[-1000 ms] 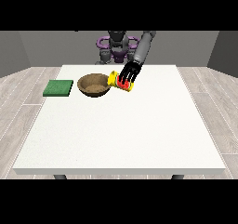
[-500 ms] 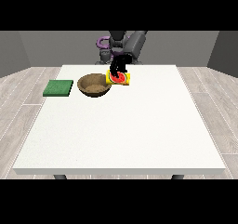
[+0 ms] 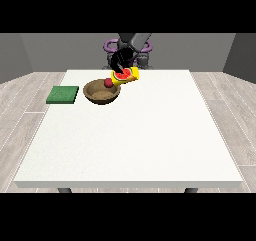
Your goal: Pick the cup and pour the ball into the bowl, then pick the bowl and place it on the pad
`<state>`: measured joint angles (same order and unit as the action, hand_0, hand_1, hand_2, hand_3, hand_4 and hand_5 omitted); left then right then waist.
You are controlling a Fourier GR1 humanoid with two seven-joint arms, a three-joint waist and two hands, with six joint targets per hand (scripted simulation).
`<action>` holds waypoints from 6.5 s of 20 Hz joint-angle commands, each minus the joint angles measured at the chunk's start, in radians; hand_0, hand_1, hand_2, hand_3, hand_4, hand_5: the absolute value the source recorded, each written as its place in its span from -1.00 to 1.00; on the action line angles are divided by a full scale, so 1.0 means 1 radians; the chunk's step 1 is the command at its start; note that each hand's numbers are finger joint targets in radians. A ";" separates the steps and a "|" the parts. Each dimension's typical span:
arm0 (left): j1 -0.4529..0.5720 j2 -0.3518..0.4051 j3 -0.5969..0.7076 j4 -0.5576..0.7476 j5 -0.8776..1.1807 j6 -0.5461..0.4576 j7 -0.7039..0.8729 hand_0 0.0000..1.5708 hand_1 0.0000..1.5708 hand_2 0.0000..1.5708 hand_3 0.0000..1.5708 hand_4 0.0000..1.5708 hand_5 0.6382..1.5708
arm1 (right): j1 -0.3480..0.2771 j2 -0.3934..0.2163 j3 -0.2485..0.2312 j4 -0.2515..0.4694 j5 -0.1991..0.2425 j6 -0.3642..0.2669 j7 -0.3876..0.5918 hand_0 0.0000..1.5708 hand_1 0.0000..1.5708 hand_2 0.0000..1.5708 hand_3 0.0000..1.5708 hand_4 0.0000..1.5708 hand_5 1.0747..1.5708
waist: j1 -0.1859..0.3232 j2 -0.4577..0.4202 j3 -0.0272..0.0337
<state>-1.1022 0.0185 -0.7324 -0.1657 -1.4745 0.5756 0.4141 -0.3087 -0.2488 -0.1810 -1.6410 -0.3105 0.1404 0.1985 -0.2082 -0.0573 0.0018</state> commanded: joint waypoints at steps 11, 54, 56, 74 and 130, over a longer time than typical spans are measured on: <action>0.114 0.117 0.380 -0.293 0.409 0.137 -0.175 0.59 0.59 1.00 1.00 -0.01 1.00 | 0.097 -0.030 -0.076 0.021 -0.028 0.034 -0.050 -1.00 -1.00 -1.00 -1.00 -0.54 0.97 | 0.105 -0.017 -0.0048; 0.263 0.573 1.060 -0.774 1.738 -0.808 -0.759 -1.00 -1.00 -1.00 -1.00 -1.00 0.90 | 0.017 0.133 -0.066 0.277 0.061 -0.074 -0.355 -1.00 -1.00 -1.00 -1.00 -0.51 1.00 | 0.275 0.396 -0.0004; 0.150 0.644 1.101 -0.756 1.776 -0.788 -0.642 -1.00 -1.00 -1.00 -1.00 -1.00 0.92 | -0.034 0.110 -0.068 0.343 0.053 -0.038 -0.368 -1.00 -1.00 -1.00 -1.00 -0.57 1.00 | 0.249 0.412 -0.0001; 0.021 0.767 1.129 -0.858 1.861 -0.818 -0.476 -1.00 -1.00 -1.00 -1.00 -1.00 0.91 | -0.249 0.085 -0.146 0.852 0.047 -0.022 -0.561 -1.00 -1.00 -1.00 -1.00 -0.52 1.00 | 0.287 0.450 -0.0001; 0.185 0.884 1.212 -0.659 1.888 -0.913 -0.639 -1.00 -1.00 -1.00 -1.00 -1.00 0.92 | -0.376 -0.284 -0.068 0.866 0.307 -0.111 -0.219 1.00 1.00 1.00 0.89 0.67 0.85 | 0.178 0.404 -0.0007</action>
<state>-0.9252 0.9161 0.4805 -0.7977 0.4067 -0.3459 -0.2122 -0.6824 -0.4796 -0.2064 -0.8186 0.0148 -0.0133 0.0569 -0.0352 0.3183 0.0009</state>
